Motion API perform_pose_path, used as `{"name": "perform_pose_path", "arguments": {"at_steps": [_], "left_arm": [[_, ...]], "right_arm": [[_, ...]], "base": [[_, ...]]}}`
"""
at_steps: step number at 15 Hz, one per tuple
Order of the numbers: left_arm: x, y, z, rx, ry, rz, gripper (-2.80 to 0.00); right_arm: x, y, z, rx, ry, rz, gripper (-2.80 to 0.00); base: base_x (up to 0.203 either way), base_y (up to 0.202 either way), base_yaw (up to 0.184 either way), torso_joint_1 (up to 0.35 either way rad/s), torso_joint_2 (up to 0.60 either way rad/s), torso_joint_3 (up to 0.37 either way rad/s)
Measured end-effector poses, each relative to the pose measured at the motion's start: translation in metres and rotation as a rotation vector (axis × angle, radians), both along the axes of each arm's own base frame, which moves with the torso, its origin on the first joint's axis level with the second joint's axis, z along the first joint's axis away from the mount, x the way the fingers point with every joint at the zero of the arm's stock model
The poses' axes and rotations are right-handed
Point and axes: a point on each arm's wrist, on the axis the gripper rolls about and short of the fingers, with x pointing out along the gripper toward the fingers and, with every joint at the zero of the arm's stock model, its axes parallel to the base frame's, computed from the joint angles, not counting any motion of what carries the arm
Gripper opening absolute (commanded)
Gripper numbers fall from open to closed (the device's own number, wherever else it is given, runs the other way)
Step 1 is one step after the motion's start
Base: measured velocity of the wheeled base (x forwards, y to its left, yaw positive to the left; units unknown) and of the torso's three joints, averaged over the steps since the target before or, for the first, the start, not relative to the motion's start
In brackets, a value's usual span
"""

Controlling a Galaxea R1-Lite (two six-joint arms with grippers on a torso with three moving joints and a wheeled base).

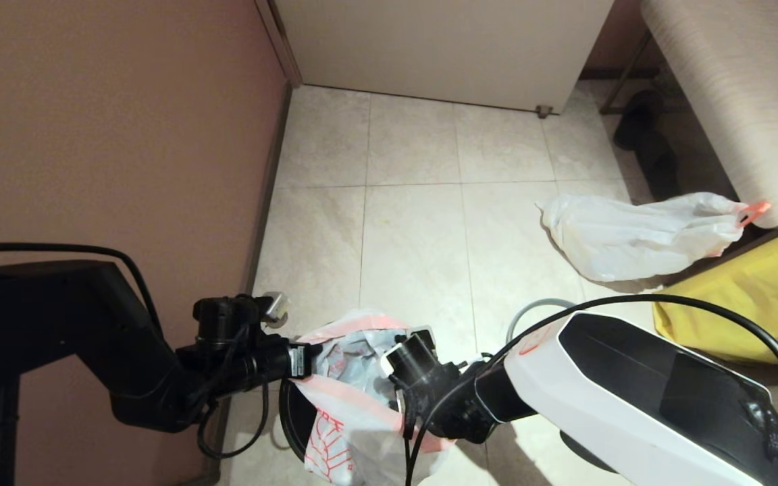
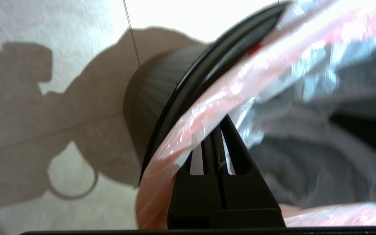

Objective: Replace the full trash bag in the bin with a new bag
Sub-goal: Put the new garbage bag on the trash can

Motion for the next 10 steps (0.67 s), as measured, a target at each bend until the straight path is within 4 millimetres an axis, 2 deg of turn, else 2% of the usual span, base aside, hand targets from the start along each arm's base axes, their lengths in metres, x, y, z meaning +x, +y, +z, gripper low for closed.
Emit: {"name": "perform_pose_path", "arguments": {"at_steps": [5,10], "left_arm": [[-0.001,-0.013,0.001,-0.134,-0.146,0.025,-2.80],[-0.012,-0.023,0.017,-0.236,-0.150,-0.011,-2.80]], "right_arm": [[-0.013,0.006,-0.010,-0.004,-0.033,0.053,-2.80],[-0.017,0.005,-0.015,-0.028,-0.013,0.069,-2.80]], "base": [[0.000,0.000,0.000,0.000,0.00,0.000],[0.000,0.000,0.000,0.000,0.00,0.000]]}}
